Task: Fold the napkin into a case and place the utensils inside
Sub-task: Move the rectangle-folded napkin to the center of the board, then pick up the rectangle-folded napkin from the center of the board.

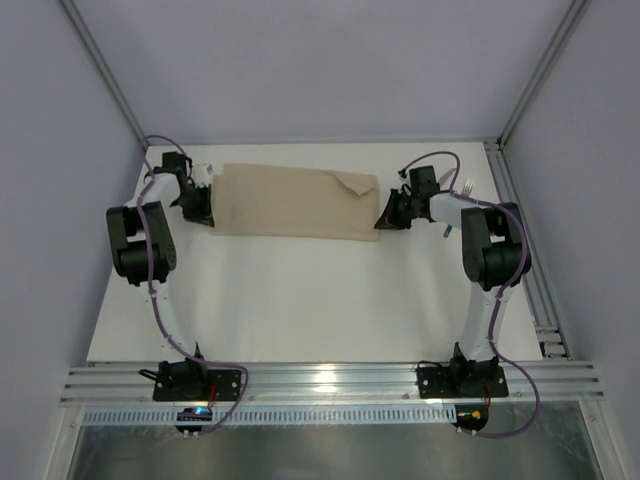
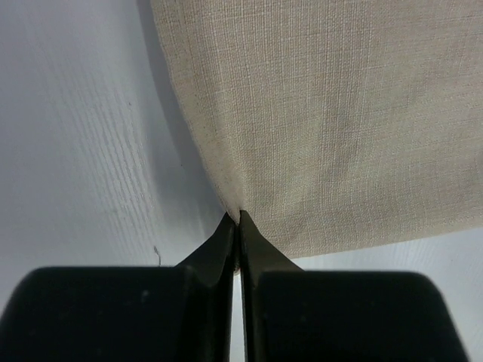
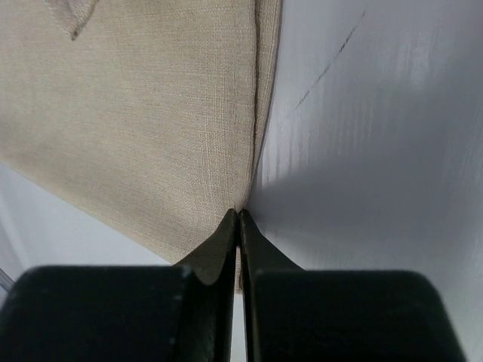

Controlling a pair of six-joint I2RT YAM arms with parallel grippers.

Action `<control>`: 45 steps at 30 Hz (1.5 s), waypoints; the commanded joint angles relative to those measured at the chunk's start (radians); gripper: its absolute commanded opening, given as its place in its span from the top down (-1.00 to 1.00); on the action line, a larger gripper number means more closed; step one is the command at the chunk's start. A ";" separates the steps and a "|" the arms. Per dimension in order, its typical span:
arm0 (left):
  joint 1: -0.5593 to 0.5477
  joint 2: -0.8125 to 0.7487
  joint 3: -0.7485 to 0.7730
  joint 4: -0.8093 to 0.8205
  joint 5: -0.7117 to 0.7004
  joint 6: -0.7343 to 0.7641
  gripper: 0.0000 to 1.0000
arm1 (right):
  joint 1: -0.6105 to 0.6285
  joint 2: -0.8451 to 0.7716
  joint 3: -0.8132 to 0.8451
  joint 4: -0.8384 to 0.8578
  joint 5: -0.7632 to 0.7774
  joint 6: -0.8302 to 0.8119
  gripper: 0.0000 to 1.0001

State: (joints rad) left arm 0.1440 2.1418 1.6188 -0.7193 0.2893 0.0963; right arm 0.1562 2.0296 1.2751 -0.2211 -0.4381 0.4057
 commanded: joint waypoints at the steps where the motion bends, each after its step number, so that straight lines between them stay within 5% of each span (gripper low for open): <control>1: 0.002 -0.032 -0.054 -0.051 0.034 0.045 1.00 | 0.009 -0.049 -0.074 -0.046 0.036 -0.028 0.92; 13: 0.009 -0.396 -0.485 -0.224 -0.025 0.264 1.00 | 0.052 -0.408 -0.511 -0.086 0.027 0.004 0.92; 15: 0.009 -0.459 -0.508 -0.288 -0.026 0.287 1.00 | 0.068 -0.487 -0.557 -0.124 0.038 0.018 0.72; 16: 0.011 -0.477 -0.520 -0.310 -0.027 0.295 0.92 | 0.071 -0.515 -0.563 -0.144 0.057 0.018 0.41; 18: 0.019 -0.531 -0.519 -0.342 -0.042 0.303 0.39 | 0.072 -0.587 -0.548 -0.191 0.087 0.010 0.21; 20: 0.028 -0.556 -0.485 -0.330 -0.061 0.284 -0.06 | 0.072 -0.609 -0.463 -0.230 0.143 -0.017 0.12; 22: 0.028 -0.557 -0.421 -0.295 -0.061 0.244 -0.15 | 0.071 -0.592 -0.352 -0.231 0.191 -0.042 0.11; 28: 0.029 -0.374 -0.268 -0.149 -0.027 0.126 0.13 | 0.056 -0.335 -0.061 -0.178 0.251 -0.113 0.20; 34: 0.026 -0.234 -0.166 -0.062 -0.056 0.091 0.15 | 0.055 -0.119 0.182 -0.208 0.282 -0.151 0.34; 45: 0.028 -0.135 -0.145 0.029 -0.044 0.098 0.21 | 0.071 0.076 0.283 -0.245 0.228 -0.202 0.34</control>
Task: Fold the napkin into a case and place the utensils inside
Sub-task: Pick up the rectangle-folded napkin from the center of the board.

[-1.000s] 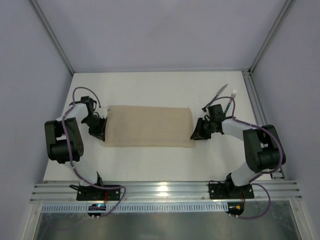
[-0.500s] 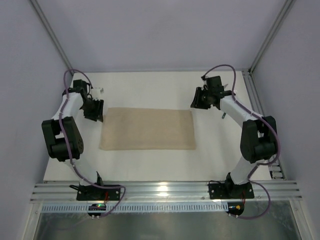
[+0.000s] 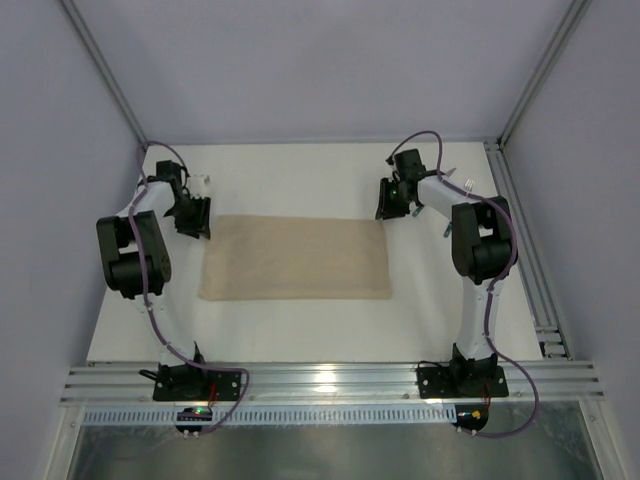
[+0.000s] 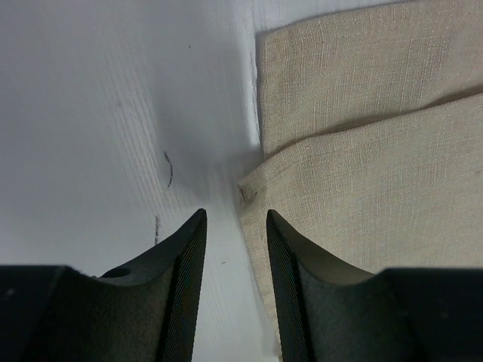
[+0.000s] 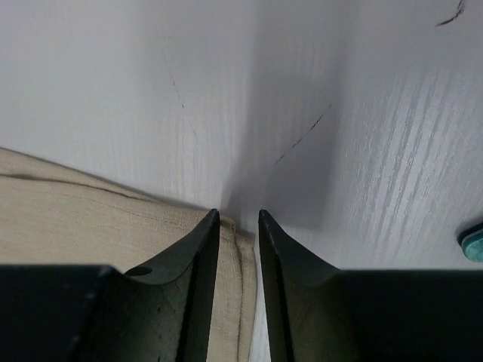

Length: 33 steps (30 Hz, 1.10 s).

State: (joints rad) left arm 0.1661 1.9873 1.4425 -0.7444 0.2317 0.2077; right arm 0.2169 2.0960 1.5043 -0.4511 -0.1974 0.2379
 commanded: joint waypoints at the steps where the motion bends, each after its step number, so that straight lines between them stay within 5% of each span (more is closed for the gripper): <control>1: 0.006 0.025 0.030 0.057 0.012 -0.013 0.22 | 0.012 0.019 0.050 -0.018 -0.014 -0.035 0.39; 16: 0.024 0.033 0.007 0.088 0.077 -0.014 0.64 | 0.045 -0.044 0.010 0.002 0.003 -0.104 0.52; 23: 0.027 0.027 0.004 0.095 0.110 -0.010 0.77 | 0.045 -0.039 0.013 -0.014 0.012 -0.109 0.92; 27: 0.027 0.034 0.013 0.096 0.119 -0.014 1.00 | 0.045 -0.060 0.013 -0.014 0.013 -0.112 0.93; 33: 0.027 -0.011 -0.005 0.100 0.146 -0.024 1.00 | 0.044 -0.100 -0.001 -0.011 0.023 -0.123 0.93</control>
State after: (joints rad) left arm 0.1867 2.0148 1.4425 -0.6769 0.3367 0.1921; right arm 0.2588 2.0846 1.5074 -0.4580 -0.1871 0.1333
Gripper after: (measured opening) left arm 0.005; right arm 0.043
